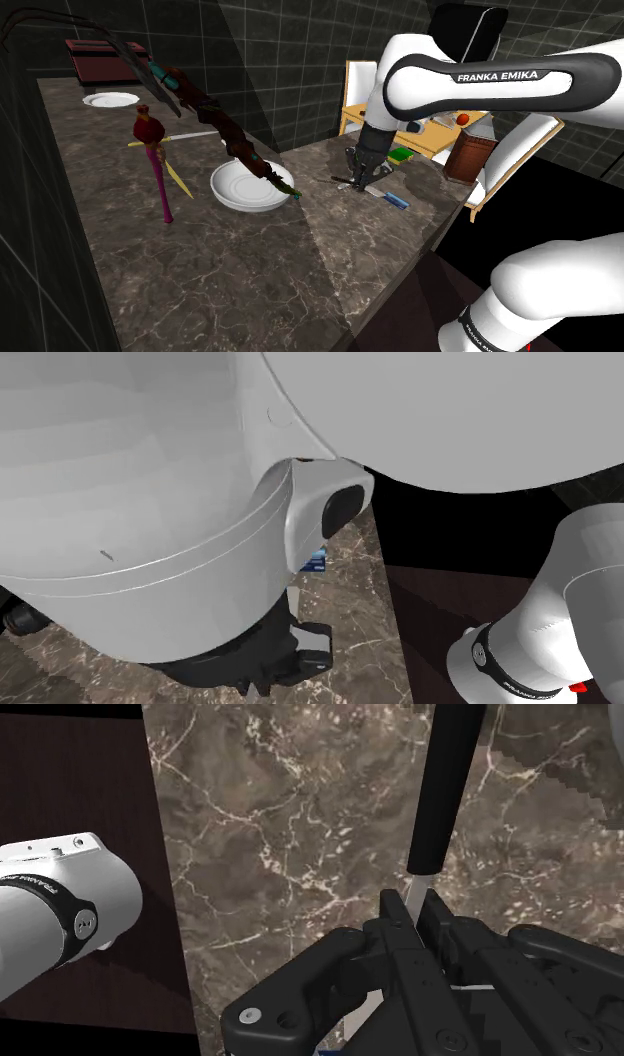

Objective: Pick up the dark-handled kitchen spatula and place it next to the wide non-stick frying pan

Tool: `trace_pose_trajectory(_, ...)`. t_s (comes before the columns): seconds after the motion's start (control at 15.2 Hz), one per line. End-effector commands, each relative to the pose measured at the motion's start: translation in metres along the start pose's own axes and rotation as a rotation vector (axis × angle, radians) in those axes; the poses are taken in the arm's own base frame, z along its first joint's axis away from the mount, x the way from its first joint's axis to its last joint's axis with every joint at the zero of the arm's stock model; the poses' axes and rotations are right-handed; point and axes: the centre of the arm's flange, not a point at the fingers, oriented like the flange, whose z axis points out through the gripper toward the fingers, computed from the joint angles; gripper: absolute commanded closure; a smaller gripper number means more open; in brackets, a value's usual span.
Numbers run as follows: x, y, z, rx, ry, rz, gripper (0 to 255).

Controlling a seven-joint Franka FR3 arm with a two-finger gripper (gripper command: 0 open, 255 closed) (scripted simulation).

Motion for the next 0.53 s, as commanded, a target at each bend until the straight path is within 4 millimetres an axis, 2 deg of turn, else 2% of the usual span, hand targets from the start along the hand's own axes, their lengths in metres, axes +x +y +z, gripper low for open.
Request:
trace_pose_trajectory(0.0,-0.027,-0.007,0.0,0.0,-0.001,0.001,255)
trace_pose_trajectory(0.46,-0.114,-0.037,0.006,0.0,-0.001,0.001,255)
